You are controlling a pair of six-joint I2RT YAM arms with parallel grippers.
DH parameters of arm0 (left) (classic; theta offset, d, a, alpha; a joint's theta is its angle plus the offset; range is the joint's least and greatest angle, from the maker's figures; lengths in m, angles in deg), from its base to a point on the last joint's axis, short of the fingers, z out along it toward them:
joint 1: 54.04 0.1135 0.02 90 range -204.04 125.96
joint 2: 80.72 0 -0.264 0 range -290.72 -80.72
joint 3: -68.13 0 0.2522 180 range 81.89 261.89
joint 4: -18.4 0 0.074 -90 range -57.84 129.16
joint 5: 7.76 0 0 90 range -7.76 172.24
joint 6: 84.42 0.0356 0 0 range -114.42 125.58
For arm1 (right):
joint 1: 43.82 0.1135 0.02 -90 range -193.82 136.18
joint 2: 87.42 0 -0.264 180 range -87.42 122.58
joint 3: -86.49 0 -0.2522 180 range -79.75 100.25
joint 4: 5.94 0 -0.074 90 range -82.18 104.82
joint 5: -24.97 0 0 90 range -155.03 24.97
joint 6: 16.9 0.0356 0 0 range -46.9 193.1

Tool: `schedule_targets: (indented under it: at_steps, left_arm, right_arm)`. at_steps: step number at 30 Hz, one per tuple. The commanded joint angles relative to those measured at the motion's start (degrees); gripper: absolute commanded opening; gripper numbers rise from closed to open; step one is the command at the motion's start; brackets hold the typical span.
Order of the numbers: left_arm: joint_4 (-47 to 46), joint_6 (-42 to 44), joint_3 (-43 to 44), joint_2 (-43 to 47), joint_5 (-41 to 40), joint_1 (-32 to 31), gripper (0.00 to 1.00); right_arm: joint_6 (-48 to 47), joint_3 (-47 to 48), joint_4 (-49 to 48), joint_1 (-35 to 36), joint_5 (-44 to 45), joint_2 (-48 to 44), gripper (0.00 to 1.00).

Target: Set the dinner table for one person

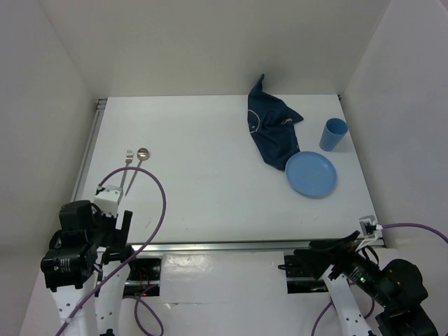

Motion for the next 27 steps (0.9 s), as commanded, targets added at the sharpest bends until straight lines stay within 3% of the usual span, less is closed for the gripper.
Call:
schedule_targets:
  at_steps: [1, 5, 11, 19, 27]
  left_arm:
    - [-1.7, 0.3, 6.2, -1.2, -0.3, 0.3, 0.99]
    - [-9.1, 1.0, 12.3, -4.1, -1.1, 0.3, 0.99]
    - [-19.2, 2.4, 21.0, -19.7, 1.0, 0.3, 0.99]
    - [-28.7, 4.6, 23.6, -34.5, 4.4, -0.3, 0.96]
    - [-33.3, 4.6, 21.8, -40.9, 7.1, -2.1, 0.96]
  right_arm:
    - [-0.5, 3.1, -0.1, 0.2, 5.3, 4.4, 1.00]
    - [-3.8, 6.6, -5.4, 0.2, 10.8, 11.8, 1.00]
    - [-9.7, 10.4, -19.9, 0.2, 20.0, 28.2, 1.00]
    - [-13.7, 13.8, -34.7, 0.2, 29.0, 53.1, 1.00]
    - [-16.7, 26.9, -40.6, -0.6, 41.3, 90.5, 1.00]
